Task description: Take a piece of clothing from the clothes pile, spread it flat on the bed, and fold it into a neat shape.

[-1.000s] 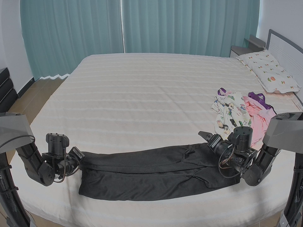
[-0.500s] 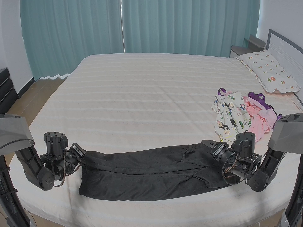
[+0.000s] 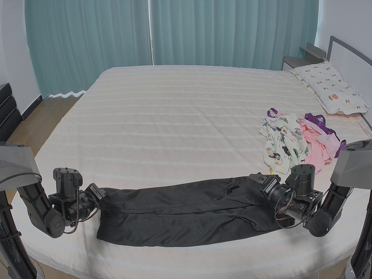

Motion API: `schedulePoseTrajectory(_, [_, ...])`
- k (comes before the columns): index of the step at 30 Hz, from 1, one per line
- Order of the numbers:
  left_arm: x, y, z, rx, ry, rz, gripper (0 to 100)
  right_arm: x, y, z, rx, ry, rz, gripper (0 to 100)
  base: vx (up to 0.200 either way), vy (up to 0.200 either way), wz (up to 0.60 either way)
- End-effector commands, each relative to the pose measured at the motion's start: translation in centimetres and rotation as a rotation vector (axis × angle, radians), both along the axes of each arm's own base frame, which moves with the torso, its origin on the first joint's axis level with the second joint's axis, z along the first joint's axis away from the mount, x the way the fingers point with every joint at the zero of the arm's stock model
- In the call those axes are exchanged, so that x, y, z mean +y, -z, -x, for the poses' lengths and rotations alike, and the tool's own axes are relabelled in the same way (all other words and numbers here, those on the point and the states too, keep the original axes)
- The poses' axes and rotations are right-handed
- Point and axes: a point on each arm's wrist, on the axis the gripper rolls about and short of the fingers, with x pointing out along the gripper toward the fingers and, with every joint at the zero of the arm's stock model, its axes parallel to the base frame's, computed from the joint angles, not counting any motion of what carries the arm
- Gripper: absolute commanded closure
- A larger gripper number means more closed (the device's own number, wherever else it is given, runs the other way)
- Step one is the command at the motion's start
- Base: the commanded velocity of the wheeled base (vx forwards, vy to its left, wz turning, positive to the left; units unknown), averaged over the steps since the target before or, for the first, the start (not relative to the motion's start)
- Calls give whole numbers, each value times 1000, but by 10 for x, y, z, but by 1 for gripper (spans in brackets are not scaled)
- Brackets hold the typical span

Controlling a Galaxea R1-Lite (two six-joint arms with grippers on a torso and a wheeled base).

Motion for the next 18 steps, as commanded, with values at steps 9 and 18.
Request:
schedulePoseTrajectory(9, [43,-1,7,4,101,71,0,0,2,1,5,-8,-2,0,0,0,0])
schedulePoseTrajectory(18, [55,-22,16,-108,370,25,0,0,3,2,7,-12,-2,0,0,0,0])
